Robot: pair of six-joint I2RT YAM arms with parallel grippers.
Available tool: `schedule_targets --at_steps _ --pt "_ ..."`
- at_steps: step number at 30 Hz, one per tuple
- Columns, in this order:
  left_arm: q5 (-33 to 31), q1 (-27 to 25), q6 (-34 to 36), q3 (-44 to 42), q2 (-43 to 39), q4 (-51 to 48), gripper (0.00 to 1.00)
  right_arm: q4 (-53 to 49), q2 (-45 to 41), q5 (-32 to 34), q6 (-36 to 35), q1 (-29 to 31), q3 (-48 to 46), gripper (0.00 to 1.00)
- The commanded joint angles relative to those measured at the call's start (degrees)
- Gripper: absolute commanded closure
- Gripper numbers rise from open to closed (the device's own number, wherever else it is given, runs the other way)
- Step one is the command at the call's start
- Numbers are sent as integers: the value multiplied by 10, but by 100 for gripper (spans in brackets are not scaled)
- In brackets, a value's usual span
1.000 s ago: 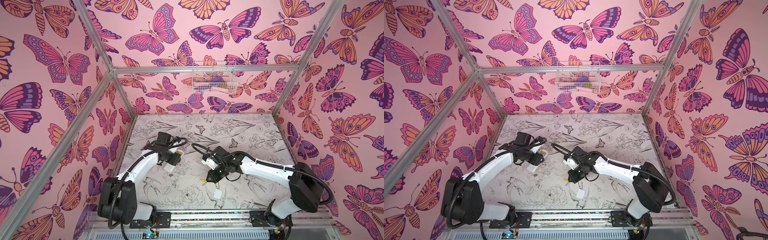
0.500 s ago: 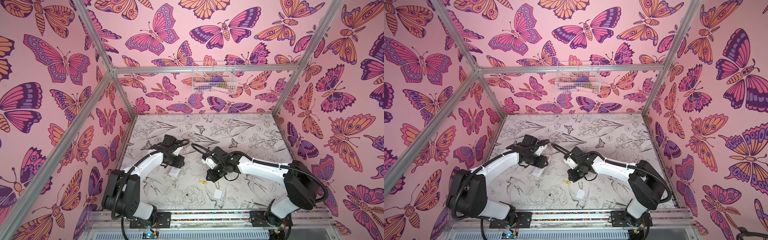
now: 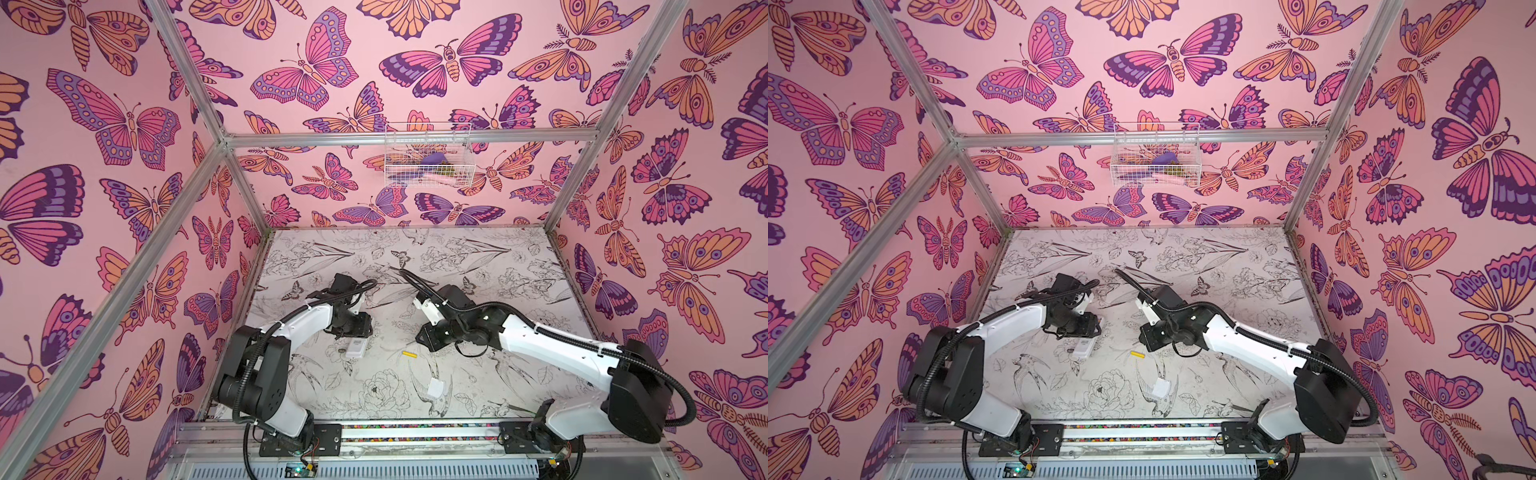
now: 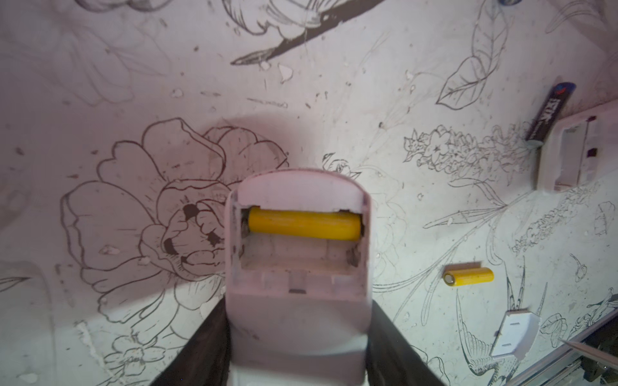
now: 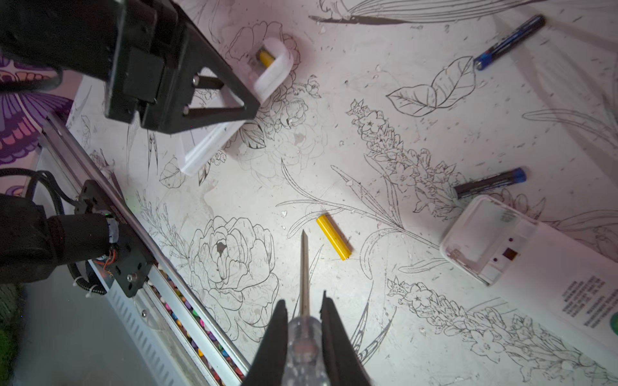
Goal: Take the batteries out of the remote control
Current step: 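Bring the remote toward the right gripper while the screwdriver approaches the compartment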
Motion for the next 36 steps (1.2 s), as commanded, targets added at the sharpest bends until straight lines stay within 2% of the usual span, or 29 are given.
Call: schedule_targets --at_steps 1,3,8,10,13,16,18,24,27,31,36 --pt "-13 -18 -21 1 8 11 74 72 -3 31 55 4 -32 100" --pt "-22 -26 -26 2 20 15 71 114 15 22 69 6 -37 100" --pt "-45 -28 -29 5 46 12 49 124 65 54 83 8 -5 100" --pt "-48 -27 -29 10 52 12 38 139 80 61 89 8 1 100" --pt "-48 -27 -27 20 51 3 16 132 116 62 86 8 27 100" --pt "-44 -24 -11 26 29 1 10 135 138 65 84 7 42 100" --pt "-39 -14 5 34 13 -2 0 144 155 64 86 6 51 100" --pt "-34 47 87 86 -22 -29 0 145 219 30 83 3 108 100" --pt "-29 73 153 101 -40 -32 0 121 256 -1 73 5 156 100" --pt "0 91 285 125 -54 -55 0 119 283 -21 64 8 197 100" --pt "87 113 476 140 -70 -84 0 114 330 -62 49 11 248 100"
